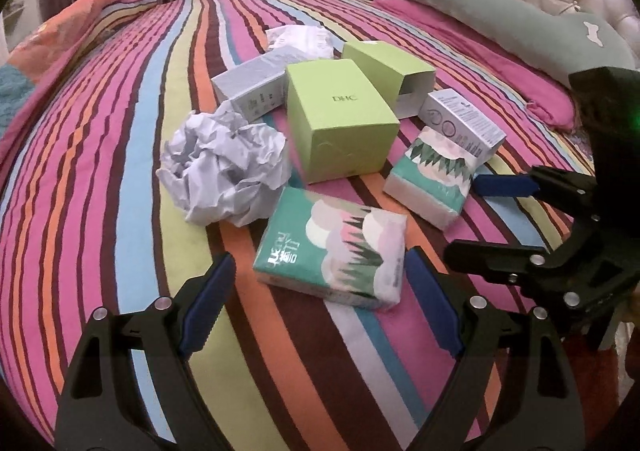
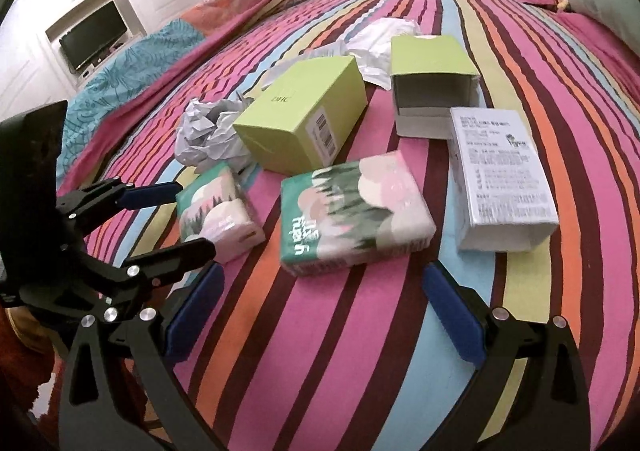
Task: Collect trash
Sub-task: 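Grasp the large green tissue pack with the left gripper while the right grasps a small tissue pack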
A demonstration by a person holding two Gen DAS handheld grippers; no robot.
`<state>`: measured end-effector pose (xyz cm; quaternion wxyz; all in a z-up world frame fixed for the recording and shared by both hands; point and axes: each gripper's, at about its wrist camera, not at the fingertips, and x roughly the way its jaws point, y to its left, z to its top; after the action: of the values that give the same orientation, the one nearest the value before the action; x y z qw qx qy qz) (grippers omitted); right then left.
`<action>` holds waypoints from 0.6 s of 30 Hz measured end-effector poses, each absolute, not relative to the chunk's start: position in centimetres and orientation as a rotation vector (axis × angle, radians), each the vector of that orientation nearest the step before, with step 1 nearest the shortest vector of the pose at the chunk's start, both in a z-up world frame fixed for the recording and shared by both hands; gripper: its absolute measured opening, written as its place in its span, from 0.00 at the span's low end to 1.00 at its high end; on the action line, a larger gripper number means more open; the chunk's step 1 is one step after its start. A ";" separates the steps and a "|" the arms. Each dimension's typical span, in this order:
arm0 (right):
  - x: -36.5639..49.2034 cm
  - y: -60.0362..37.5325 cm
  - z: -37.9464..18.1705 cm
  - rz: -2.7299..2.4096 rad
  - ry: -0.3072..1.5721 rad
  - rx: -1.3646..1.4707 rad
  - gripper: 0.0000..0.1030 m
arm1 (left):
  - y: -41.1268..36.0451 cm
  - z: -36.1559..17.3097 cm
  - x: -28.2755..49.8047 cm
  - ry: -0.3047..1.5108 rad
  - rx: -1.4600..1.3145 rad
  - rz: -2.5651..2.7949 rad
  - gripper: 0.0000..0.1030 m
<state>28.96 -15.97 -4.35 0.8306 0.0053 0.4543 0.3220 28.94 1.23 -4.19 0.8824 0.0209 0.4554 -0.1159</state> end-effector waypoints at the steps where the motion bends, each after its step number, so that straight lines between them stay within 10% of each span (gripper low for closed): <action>1: 29.1 -16.0 -4.4 0.684 0.964 0.010 0.92 | 1.3 -4.2 29.1 0.950 0.042 -0.244 0.82; 18: 31.8 -14.9 -4.8 0.710 0.959 -0.100 0.92 | 1.3 -5.5 31.5 0.983 0.085 -0.341 0.82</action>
<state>31.80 -14.86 -4.81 0.8261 -0.0471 0.4514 0.3340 31.45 1.28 -5.51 0.8668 0.0406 0.4695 -0.1630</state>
